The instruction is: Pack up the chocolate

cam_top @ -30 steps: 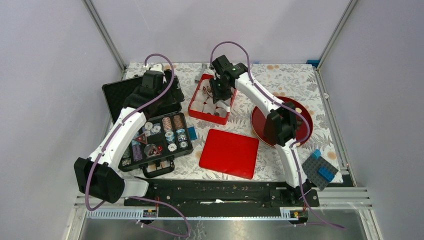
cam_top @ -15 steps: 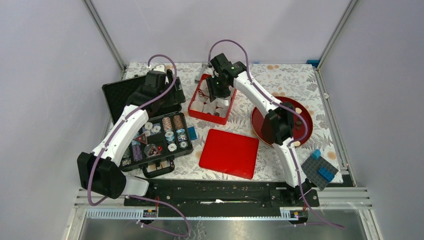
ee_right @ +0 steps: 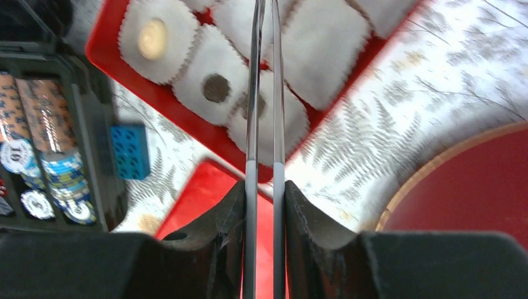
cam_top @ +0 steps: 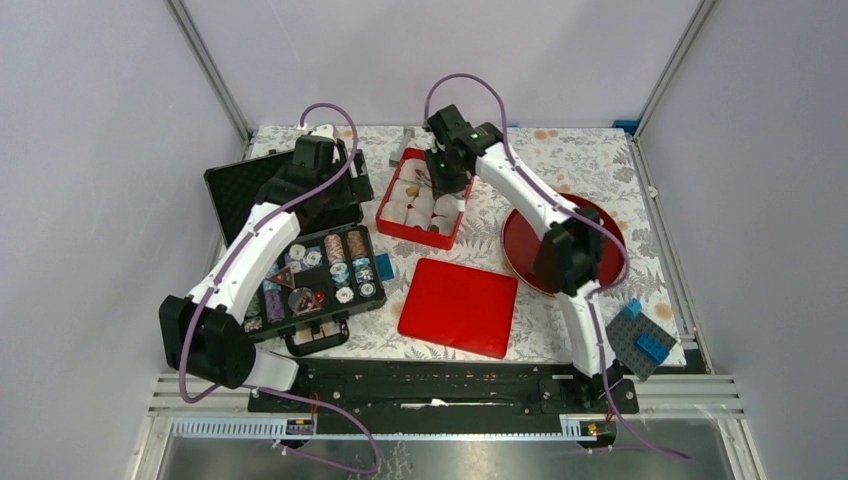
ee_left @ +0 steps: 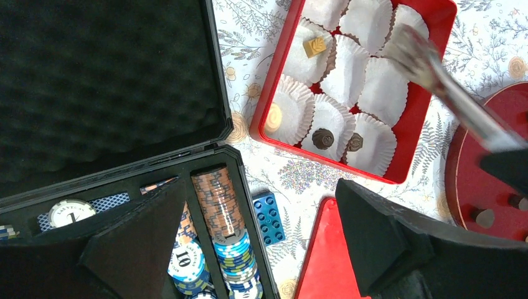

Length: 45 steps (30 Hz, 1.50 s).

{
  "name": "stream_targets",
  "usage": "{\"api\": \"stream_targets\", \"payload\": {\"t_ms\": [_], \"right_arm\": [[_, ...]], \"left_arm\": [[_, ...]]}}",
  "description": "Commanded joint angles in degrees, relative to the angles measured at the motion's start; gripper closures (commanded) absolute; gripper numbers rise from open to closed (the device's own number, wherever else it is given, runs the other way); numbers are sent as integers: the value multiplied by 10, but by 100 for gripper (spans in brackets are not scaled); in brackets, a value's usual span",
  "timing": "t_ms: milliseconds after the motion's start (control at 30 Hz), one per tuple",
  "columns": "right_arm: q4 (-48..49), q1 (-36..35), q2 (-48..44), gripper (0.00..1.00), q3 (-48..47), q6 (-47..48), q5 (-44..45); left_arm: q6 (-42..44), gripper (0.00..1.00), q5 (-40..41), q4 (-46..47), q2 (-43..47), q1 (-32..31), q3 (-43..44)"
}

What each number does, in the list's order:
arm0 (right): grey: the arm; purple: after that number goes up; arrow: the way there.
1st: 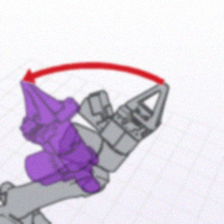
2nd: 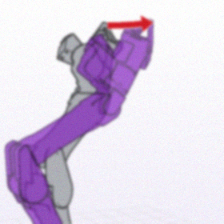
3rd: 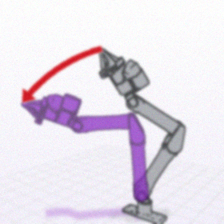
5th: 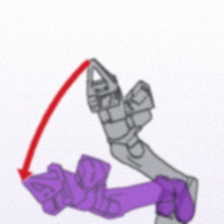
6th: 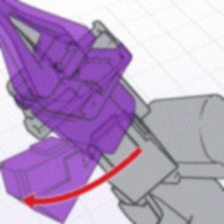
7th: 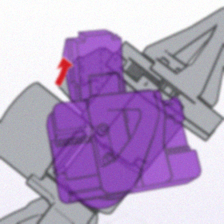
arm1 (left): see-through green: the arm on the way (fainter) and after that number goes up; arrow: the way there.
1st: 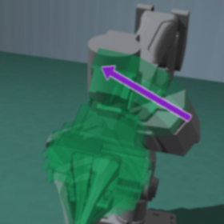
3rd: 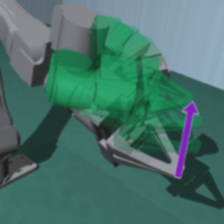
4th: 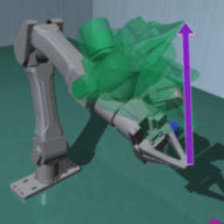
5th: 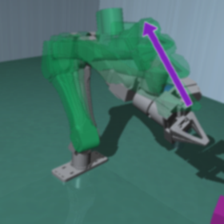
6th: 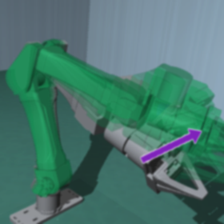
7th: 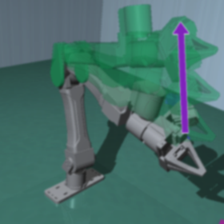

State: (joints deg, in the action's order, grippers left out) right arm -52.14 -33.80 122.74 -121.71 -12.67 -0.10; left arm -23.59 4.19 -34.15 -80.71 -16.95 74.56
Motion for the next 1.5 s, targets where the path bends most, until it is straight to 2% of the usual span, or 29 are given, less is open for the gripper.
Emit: {"api": "stream_targets", "payload": {"t_ms": [0,167,367,533,800,1467], "right_arm": [[64,74,-213,76,177,-20,55],[47,159,-366,74,330,-56,82],[48,253,-446,71,460,-64,79],[48,284,-438,67,465,-56,41],[57,290,-412,56,475,-46,55],[107,302,-324,50,482,-38,67]], "left_arm": [[16,1,-19,17,-1,2,29],[-9,1,-21,30,-5,2,25],[-17,1,-56,39,-13,1,23],[-15,1,-65,40,-7,2,7],[-6,1,-73,40,-4,1,5],[1,1,-93,34,-18,1,12]]}}
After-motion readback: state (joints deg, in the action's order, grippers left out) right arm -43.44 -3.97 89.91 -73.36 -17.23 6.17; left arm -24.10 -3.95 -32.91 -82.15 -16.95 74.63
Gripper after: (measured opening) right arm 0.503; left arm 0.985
